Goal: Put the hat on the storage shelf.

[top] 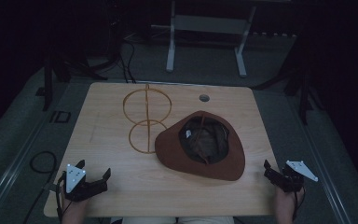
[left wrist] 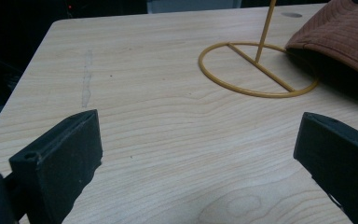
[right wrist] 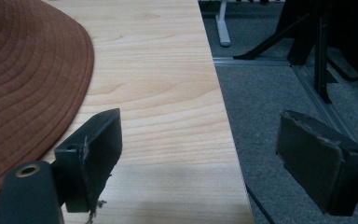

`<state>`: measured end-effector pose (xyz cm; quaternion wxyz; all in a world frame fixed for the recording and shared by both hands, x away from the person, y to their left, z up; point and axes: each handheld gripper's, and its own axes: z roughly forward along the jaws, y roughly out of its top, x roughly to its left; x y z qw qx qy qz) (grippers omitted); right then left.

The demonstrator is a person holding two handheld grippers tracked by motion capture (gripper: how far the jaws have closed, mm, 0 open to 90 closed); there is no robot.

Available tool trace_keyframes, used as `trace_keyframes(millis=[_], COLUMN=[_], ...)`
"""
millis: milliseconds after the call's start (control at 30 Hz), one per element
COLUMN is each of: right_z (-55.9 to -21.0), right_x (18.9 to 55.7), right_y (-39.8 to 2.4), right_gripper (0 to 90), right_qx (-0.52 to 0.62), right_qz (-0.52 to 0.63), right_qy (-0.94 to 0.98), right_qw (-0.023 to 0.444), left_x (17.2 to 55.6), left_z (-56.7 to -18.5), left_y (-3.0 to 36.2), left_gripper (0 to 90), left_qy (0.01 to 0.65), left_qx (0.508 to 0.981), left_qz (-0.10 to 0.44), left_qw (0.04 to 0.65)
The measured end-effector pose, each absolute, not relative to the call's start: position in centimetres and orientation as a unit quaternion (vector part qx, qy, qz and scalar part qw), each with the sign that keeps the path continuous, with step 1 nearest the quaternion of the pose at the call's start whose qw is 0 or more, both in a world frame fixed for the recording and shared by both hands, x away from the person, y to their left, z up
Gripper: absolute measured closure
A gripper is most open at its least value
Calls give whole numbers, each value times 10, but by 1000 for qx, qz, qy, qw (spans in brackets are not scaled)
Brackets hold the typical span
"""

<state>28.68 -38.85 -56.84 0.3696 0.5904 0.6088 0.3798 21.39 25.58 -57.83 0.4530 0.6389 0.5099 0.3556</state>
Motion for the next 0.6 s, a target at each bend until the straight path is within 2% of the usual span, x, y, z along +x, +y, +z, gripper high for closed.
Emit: trace_keyframes(millis=[600], right_z=[-558], right_x=[290], right_y=[-370], right_gripper=[147], right_qx=[562], right_qz=[398], right_qy=[646], right_qw=[330], left_x=[214], left_z=[-578], left_y=[252], left_gripper=[18], left_qy=[512], left_qx=[638], left_qz=[352], left_qw=[455])
